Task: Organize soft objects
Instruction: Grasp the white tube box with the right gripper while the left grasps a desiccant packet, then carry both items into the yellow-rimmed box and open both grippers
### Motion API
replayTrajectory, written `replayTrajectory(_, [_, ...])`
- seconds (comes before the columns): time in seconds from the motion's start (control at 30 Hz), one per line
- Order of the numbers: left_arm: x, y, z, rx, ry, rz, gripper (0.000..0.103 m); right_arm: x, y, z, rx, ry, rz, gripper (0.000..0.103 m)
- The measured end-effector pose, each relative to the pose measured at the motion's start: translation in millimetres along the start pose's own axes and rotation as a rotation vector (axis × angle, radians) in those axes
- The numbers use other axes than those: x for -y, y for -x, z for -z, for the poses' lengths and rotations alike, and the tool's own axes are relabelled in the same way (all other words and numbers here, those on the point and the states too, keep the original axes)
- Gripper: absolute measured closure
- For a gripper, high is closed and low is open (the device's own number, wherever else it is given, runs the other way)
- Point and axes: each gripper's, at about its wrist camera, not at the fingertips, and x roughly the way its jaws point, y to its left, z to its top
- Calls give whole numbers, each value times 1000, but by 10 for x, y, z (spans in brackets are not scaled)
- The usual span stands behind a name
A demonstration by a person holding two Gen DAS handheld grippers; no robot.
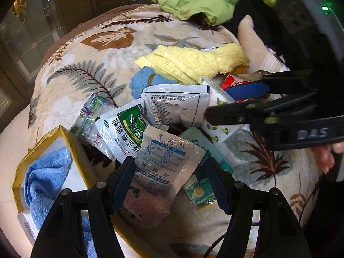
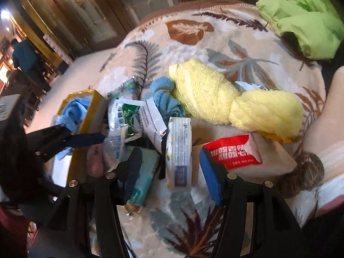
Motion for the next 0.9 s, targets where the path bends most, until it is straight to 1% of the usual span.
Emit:
replayTrajectory(0.07, [-5,-11,-8,-5,-11,11,35,-5,-61,-9,-23,12,-10,47])
replayTrajectory(0.1, [0,-26,-11,-12,-20,12,35,-24,-83,-5,-32,26,-15,50])
replayTrajectory(0.13, [9,-39,-13,-19,-31,11,36,-44,-93,7,-36,38,-12,65])
replayTrajectory(0.17, [31,-53,-13,-24,-49,3,36,-52,-104,24,-40,45,-4,74])
replayTrajectory(0.2, [68,-72,-10,-31,-72,-15,43,-49,-112,45,-41,45,7,81])
replayTrajectory(0.23, [97,-104,-11,-44,-91,-41,49,-36,-117,65,-38,38,13,82])
replayTrajectory(0.27, [101,-122,-15,-50,-96,-51,49,-14,-122,86,-37,28,9,82])
replayTrajectory(0.37, [120,-131,-63,-44,-135,-99,48,51,-111,126,-34,-2,-19,82])
replayTrajectory(0.43, [122,-133,-86,-39,-148,-103,48,65,-100,128,-38,-8,-28,82])
replayTrajectory(0.5, [141,-184,-100,-57,-169,-115,44,69,-101,121,-41,-10,-31,82])
replayTrajectory(0.57, [118,-221,-108,-69,-164,-98,45,66,-109,117,-40,-14,-34,82])
replayTrajectory(0.6, [78,-233,-116,-80,-128,-76,45,64,-112,114,-38,-15,-34,82])
replayTrajectory(0.67, [-1,-220,-120,-83,-65,-34,54,64,-105,118,-34,-17,-38,83])
replayTrajectory(0.73, [-37,-184,-95,-72,-37,-17,64,75,-90,127,-30,-19,-43,83])
replayTrajectory(0.8, [-29,-139,-44,-64,-24,-2,65,102,-60,153,-26,-37,-60,83])
replayTrajectory(0.9, [7,-71,49,-45,-11,-8,67,136,-9,204,-18,-63,-84,83])
